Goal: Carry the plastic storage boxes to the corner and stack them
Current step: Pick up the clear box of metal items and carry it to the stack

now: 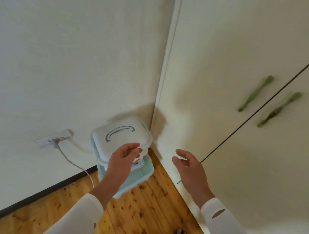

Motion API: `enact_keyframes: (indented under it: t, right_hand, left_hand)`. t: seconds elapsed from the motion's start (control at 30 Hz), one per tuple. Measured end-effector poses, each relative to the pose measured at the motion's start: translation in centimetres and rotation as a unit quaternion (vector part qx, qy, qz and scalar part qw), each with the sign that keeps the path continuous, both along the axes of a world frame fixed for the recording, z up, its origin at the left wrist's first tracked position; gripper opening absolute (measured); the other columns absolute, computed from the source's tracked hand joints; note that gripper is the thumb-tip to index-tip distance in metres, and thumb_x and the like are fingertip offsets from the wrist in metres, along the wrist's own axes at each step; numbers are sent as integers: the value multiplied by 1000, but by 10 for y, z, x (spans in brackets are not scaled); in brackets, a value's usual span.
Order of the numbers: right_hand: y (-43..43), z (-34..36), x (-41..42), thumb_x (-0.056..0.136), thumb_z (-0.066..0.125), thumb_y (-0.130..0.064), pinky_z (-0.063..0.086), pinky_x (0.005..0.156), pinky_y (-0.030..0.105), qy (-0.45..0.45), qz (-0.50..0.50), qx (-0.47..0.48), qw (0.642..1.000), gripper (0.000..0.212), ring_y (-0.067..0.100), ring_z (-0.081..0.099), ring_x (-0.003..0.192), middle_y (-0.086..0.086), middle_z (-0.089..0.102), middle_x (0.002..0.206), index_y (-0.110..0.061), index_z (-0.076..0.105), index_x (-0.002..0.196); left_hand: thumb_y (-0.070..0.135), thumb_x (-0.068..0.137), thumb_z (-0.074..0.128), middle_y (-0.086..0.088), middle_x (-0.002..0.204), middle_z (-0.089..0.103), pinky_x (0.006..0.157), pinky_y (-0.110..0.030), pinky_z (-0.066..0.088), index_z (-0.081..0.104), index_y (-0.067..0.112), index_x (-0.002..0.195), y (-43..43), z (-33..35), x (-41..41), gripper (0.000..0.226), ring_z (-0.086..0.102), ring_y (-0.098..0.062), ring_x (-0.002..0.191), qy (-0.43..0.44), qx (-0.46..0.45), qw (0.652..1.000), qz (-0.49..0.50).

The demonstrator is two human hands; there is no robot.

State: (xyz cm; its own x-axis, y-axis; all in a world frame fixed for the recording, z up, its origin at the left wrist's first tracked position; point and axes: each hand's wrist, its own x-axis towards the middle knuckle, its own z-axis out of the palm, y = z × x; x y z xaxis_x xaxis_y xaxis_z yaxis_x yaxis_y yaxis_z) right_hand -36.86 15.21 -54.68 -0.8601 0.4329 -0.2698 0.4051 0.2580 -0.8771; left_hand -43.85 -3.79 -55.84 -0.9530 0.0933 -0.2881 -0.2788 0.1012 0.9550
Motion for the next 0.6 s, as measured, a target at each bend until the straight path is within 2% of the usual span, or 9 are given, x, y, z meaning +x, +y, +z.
enact_keyframes:
  t: [0.1, 0.2, 0.27, 0.4, 0.47, 0.53, 0.6]
  right_hand:
    - [4, 5, 17, 92, 59, -36, 39, 69, 6, 3, -20, 4, 1000, 22, -12, 54, 96, -25, 58, 112, -40, 57, 114]
    - [13, 9, 38, 91, 59, -37, 41, 62, 5, 1, -48, 11, 999, 21, -14, 55, 92, -28, 57, 108, -42, 57, 111]
    - [22, 10, 54, 91, 60, -37, 40, 62, 5, 2, -71, 12, 997, 22, -13, 56, 93, -27, 59, 109, -41, 59, 113]
    - [36, 12, 93, 93, 59, -36, 42, 59, 5, 2, -109, 17, 994, 25, -6, 56, 97, -21, 60, 113, -36, 59, 118]
    - [48, 16, 120, 93, 58, -35, 41, 58, 3, 4, -135, 19, 991, 25, -7, 55, 97, -21, 59, 114, -36, 58, 118]
    - [58, 17, 143, 94, 57, -34, 40, 64, 4, 9, -155, 17, 988, 27, -5, 55, 99, -20, 58, 115, -35, 57, 121]
    - [68, 17, 171, 94, 57, -35, 39, 69, 5, 13, -178, 15, 984, 27, -4, 55, 101, -21, 58, 116, -35, 57, 121]
  left_hand:
    - [14, 94, 60, 9, 86, 75, 74, -18, 53, 70, 22, 102, 16, 7, 8, 16, 68, 2, 76, -19, 16, 999, -26]
    - [13, 93, 61, 1, 96, 75, 88, -32, 51, 71, 19, 106, 39, 13, 19, 17, 68, -14, 93, -20, 31, 997, -62]
    - [12, 93, 60, 3, 97, 76, 89, -30, 51, 70, 19, 106, 55, 13, 29, 17, 68, -14, 95, -9, 33, 996, -86]
    - [14, 94, 61, 10, 92, 76, 77, -17, 48, 70, 28, 100, 86, 8, 52, 17, 69, -9, 93, -9, 31, 991, -128]
    - [13, 94, 61, 9, 92, 75, 80, -20, 50, 69, 26, 100, 109, 8, 71, 17, 69, -11, 94, -6, 32, 985, -168]
    - [11, 94, 60, 9, 91, 75, 84, -22, 51, 70, 25, 100, 127, 9, 88, 18, 69, -10, 91, 2, 39, 980, -196]
    - [14, 95, 59, 13, 90, 75, 77, -16, 50, 69, 28, 101, 146, 9, 110, 18, 68, -3, 86, 13, 30, 973, -227]
